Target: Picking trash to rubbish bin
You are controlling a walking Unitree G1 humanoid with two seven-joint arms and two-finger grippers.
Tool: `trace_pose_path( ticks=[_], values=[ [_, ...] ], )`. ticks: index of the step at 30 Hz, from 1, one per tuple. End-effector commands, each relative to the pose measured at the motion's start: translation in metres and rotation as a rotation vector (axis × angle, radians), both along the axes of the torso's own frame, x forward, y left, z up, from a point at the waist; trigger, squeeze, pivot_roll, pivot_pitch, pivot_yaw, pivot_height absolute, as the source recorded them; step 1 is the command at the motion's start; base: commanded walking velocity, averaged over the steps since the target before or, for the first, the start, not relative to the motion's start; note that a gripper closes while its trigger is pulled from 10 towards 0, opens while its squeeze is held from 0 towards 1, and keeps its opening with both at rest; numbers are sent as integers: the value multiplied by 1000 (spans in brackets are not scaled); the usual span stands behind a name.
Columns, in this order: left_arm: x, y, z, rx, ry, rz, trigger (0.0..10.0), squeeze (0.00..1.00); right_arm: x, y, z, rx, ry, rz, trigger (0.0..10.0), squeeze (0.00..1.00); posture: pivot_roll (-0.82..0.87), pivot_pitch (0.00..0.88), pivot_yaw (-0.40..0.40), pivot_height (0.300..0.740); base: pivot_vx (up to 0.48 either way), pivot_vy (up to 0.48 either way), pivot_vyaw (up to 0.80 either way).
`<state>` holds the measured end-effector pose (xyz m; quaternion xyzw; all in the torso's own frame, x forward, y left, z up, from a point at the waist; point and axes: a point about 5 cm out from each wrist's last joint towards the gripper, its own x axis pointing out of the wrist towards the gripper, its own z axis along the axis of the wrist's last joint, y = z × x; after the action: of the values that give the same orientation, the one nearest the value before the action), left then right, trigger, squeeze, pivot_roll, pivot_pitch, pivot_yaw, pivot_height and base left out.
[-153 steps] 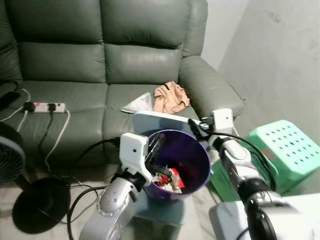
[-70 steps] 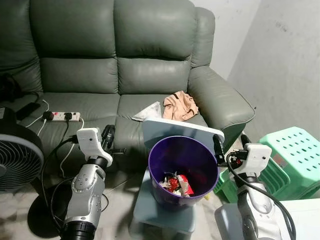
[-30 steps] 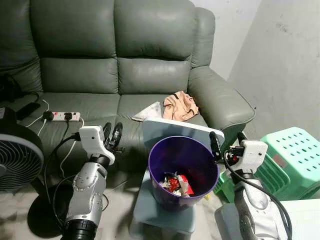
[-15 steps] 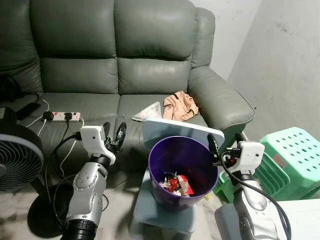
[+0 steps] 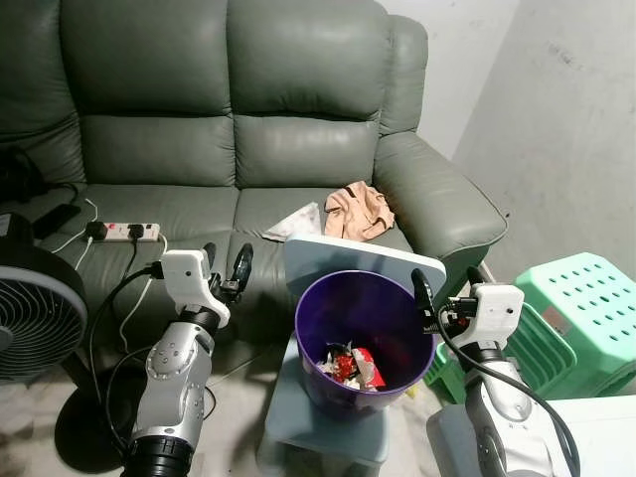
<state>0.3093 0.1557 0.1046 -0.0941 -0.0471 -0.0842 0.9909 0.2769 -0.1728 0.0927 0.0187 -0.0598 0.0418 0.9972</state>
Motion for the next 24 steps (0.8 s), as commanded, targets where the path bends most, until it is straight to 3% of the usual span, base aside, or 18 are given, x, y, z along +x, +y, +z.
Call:
trace_pose_path(
  ticks=[1,24],
  values=[
    [2,-2,2,-8,-1,-4,10000,0,1,-2,3,-7,-9,-3,10000,0,-16,0,-70,740,0,0,0],
    [2,-4,1,22,6,-8,10000,0,1,-3,3,-10,-4,-1,10000,0,-15,0,-82,740,0,0,0]
  ],
)
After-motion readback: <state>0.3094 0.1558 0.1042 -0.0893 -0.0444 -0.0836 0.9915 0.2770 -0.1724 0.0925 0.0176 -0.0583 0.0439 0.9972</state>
